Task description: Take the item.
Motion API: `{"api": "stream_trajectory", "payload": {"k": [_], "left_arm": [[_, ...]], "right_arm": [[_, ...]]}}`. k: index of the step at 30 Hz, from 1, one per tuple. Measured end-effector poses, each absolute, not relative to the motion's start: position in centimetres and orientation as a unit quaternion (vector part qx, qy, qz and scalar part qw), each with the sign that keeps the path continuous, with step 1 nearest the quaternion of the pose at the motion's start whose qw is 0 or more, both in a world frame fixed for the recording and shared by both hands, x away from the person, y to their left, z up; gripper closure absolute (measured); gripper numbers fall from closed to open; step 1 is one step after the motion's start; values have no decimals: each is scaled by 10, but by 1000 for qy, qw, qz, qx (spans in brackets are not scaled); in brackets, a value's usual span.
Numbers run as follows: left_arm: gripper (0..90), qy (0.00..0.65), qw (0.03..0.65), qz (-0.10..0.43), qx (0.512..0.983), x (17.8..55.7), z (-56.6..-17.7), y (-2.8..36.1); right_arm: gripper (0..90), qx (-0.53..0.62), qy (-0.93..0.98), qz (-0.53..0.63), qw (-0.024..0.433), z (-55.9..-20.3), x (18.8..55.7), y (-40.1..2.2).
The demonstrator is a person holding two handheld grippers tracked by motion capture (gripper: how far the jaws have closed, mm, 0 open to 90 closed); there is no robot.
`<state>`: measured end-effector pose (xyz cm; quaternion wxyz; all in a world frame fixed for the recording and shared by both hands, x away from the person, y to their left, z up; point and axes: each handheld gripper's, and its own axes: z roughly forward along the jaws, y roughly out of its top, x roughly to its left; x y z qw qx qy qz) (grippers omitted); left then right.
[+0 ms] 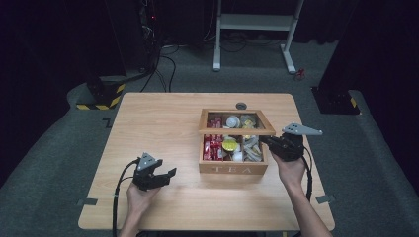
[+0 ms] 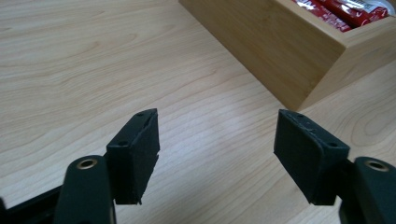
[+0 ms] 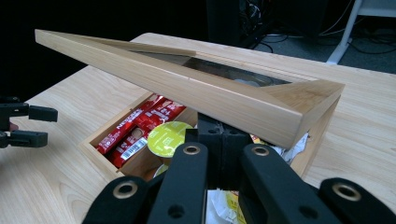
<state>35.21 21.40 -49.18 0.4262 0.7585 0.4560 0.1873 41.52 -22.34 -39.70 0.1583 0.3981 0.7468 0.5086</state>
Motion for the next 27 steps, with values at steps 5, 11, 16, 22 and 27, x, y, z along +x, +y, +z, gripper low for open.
{"api": "stream_trajectory", "payload": {"k": [5,11,16,22,27], "left_arm": [[311,449,434,179,760,357,-488,205],[307,431,440,177,767,361,-480,189],[311,413,442,183,775,365,-470,174],[327,398,454,177,777,370,-460,161],[349,387,458,176,781,374,-454,152]], "right_arm": [[899,401,745,510,156,-396,416,-223],[898,400,748,503,167,-393,418,-222],[897,403,746,503,167,-392,420,-222],[893,404,745,505,166,-389,423,-222],[882,405,741,509,164,-386,425,-221]]}}
